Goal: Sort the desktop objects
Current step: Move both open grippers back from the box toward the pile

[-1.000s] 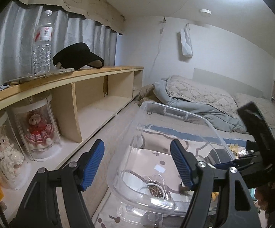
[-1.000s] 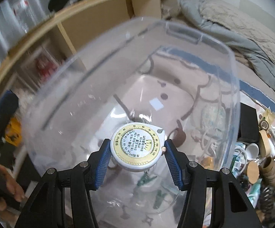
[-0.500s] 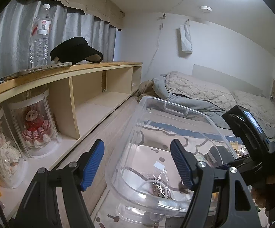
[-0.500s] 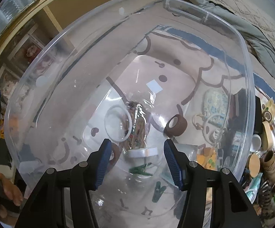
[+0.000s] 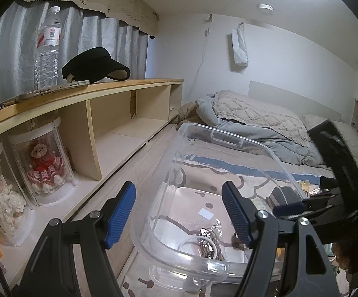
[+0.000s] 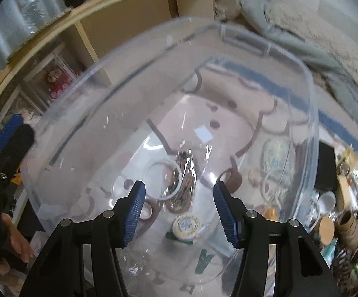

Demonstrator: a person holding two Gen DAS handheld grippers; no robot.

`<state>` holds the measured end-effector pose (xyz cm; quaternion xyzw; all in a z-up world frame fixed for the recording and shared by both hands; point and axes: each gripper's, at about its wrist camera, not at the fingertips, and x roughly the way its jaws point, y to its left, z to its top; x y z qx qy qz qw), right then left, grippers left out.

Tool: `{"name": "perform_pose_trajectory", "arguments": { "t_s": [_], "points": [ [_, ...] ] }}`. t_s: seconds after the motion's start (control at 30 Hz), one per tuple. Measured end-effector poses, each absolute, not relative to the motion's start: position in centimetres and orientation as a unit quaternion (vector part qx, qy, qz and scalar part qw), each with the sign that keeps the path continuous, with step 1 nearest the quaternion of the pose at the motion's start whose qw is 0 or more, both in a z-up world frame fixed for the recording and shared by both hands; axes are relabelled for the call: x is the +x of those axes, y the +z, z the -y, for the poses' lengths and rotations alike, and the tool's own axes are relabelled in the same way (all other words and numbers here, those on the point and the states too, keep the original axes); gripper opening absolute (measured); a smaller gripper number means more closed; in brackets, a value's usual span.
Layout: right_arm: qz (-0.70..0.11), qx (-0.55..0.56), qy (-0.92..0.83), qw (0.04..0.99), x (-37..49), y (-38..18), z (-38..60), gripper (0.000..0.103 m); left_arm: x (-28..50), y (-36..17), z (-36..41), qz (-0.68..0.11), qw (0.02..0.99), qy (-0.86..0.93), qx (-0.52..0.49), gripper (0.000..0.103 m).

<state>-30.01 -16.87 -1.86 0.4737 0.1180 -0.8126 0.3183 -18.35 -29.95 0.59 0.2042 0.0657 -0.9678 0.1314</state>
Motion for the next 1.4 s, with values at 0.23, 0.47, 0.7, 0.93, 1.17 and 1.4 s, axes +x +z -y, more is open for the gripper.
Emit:
{"name": "perform_pose_trajectory", "arguments": {
  "t_s": [0.23,0.47,0.7,0.93,1.17,1.4],
  "points": [
    [-0.118,0.391,-0.857,0.315,-28.6,-0.6,14.9,0.088,-18.5,0.6,29.5,-0.058,0.133,-0.968,0.207,0.079],
    [-0.121,0.337,-0.886,0.295,-27.9,-0.1,13.1,0.103,-18.3,0.9,28.7,-0.049,0.138,-0.969,0.198,0.1],
    [-0.112,0.309,-0.898,0.293,-27.0,0.2,11.5,0.103,-18.2,1.1,27.5,-0.047,0.133,-0.97,0.196,0.103],
    [-0.096,0.285,-0.911,0.282,-25.9,1.0,9.2,0.103,-18.0,0.8,25.7,-0.049,0.136,-0.969,0.199,0.103],
    [-0.084,0.271,-0.92,0.269,-24.5,1.6,5.7,0.103,-17.2,0.8,22.3,0.001,0.145,-0.969,0.2,0.103],
    [-0.078,0.255,-0.929,0.258,-22.6,2.1,2.5,0.103,-15.4,0.4,19.9,-0.004,0.144,-0.97,0.198,0.103]
  ]
}}
